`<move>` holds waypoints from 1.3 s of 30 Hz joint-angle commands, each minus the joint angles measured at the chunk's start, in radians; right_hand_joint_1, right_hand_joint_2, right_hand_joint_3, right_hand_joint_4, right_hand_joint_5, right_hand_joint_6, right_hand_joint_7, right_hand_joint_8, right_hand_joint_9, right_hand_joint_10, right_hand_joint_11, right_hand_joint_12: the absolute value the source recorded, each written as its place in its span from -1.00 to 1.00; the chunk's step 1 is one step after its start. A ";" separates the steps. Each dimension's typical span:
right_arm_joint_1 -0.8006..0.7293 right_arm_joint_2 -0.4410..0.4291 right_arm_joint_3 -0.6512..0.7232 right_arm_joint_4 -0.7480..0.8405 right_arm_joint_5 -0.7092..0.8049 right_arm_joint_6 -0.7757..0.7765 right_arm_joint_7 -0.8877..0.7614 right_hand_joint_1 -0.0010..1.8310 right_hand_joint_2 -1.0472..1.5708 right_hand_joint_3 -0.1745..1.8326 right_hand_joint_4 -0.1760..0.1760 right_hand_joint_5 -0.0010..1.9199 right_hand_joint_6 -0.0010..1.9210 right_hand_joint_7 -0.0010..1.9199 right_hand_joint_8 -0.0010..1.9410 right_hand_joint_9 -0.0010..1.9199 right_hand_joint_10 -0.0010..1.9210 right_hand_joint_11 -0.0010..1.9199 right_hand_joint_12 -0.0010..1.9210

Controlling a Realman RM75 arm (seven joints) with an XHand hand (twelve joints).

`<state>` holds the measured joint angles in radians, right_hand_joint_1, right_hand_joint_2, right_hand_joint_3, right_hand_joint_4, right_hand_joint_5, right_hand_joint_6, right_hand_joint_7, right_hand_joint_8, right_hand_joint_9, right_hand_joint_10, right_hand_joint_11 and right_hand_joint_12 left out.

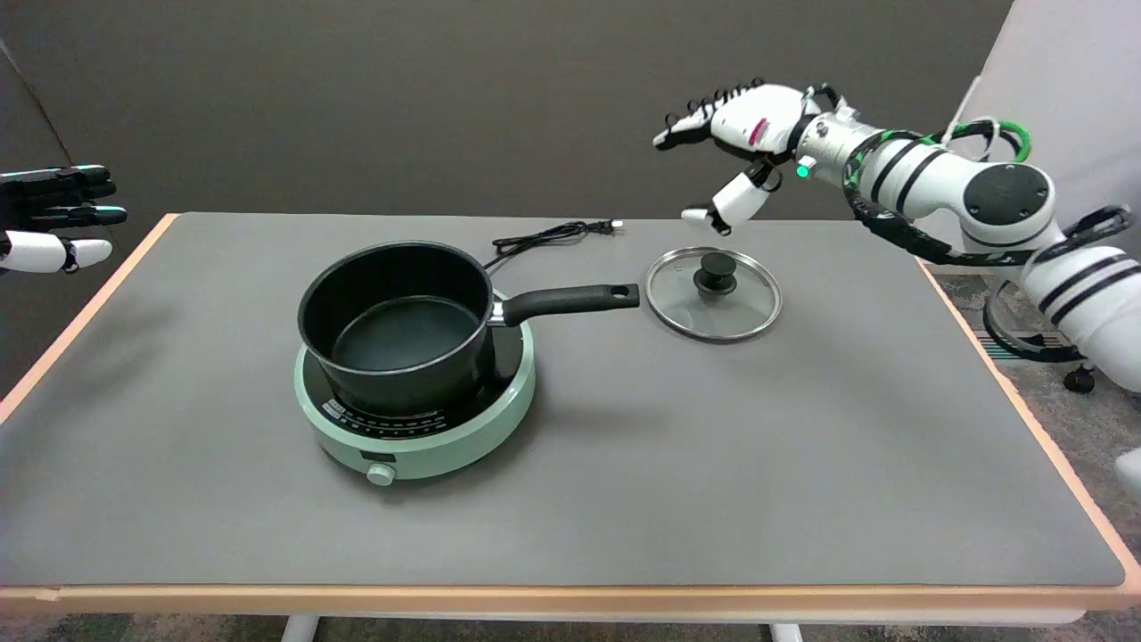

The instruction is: Pick up the soup pot.

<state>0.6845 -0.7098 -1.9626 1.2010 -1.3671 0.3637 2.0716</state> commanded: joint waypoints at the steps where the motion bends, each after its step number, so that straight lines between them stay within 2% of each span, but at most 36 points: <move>1: -0.369 -0.087 0.457 0.397 -0.189 -0.228 -0.003 -0.34 0.15 0.12 1.00 -0.56 -0.80 -0.53 -0.81 -0.50 -0.73 -0.61 -0.34; 6: -0.452 -0.143 0.486 0.474 -0.194 -0.427 -0.003 -0.28 0.19 0.12 1.00 -0.50 -0.77 -0.46 -0.80 -0.43 -0.70 -0.58 -0.34; 8: -0.481 -0.176 0.486 0.514 -0.247 -0.490 -0.003 -0.26 0.22 0.12 1.00 -0.45 -0.73 -0.43 -0.79 -0.40 -0.68 -0.57 -0.34; 19: -0.558 -0.434 0.466 0.647 -0.657 -0.517 -0.011 -0.23 0.23 0.12 1.00 -0.43 -0.71 -0.41 -0.79 -0.38 -0.67 -0.57 -0.35; 23: -0.585 -0.533 0.438 0.661 -0.784 -0.587 -0.012 -0.23 0.22 0.12 1.00 -0.44 -0.71 -0.41 -0.79 -0.38 -0.67 -0.58 -0.35; 39: -0.645 -0.718 0.370 0.662 -0.966 -0.671 -0.012 -0.23 0.21 0.13 1.00 -0.49 -0.76 -0.45 -0.79 -0.42 -0.69 -0.59 -0.36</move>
<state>0.1375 -1.1962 -1.5571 1.7990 -2.0602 -0.1881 2.0623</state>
